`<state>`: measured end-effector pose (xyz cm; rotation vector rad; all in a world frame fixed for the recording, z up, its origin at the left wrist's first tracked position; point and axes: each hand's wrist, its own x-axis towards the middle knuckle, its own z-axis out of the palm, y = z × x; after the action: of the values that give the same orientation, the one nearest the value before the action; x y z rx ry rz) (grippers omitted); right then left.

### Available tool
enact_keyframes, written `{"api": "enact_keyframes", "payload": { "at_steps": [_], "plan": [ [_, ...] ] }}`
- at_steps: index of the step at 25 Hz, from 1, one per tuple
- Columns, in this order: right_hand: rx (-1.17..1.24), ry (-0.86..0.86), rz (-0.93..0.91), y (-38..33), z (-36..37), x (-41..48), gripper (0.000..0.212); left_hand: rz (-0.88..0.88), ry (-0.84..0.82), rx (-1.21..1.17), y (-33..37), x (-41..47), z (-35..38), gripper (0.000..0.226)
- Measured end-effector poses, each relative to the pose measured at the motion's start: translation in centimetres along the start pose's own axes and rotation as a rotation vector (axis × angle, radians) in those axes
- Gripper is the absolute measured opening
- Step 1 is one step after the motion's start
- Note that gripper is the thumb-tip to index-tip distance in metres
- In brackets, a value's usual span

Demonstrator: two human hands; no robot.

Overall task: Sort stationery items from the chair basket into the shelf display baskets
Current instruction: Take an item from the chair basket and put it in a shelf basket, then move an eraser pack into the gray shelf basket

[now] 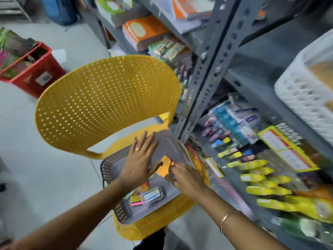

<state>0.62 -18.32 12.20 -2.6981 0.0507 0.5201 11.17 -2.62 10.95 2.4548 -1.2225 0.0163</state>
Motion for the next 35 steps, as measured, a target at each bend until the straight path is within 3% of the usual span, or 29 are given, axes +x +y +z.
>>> {"api": "enact_keyframes", "payload": {
  "at_steps": [4, 6, 10, 17, 24, 28, 35],
  "plan": [
    [-0.077, -0.258, -0.107, -1.3, 6.7, 2.3, 0.032, -0.158, -0.394, 0.062, -4.3, -13.1, 6.0, 0.076],
    [-0.123, -0.324, -0.164, -2.1, 9.6, 3.2, 0.040, -0.153, -0.500, 0.087, -5.7, -16.8, 7.4, 0.078],
    [-0.177, -0.303, -0.226, -3.1, 13.2, 4.5, 0.053, -0.100, -0.535, 0.145, -6.9, -18.7, 8.1, 0.078],
    [-0.120, -0.184, -0.211, -2.4, 13.2, 4.5, 0.049, -0.090, -0.483, 0.143, -6.7, -18.8, 8.3, 0.076],
    [-0.044, 0.037, -0.029, 0.2, 3.0, 2.1, 0.051, -0.067, -0.425, 0.120, -3.6, -13.8, 4.9, 0.077],
    [-0.002, 0.277, 0.047, 0.6, -6.3, -0.8, 0.048, 0.057, -0.263, 0.124, -0.9, -6.8, 0.1, 0.078],
    [0.038, 0.729, 0.153, 0.0, -24.5, -10.5, 0.051, 0.339, 0.028, 0.120, 6.7, 7.8, -9.4, 0.053]
  ]
}}
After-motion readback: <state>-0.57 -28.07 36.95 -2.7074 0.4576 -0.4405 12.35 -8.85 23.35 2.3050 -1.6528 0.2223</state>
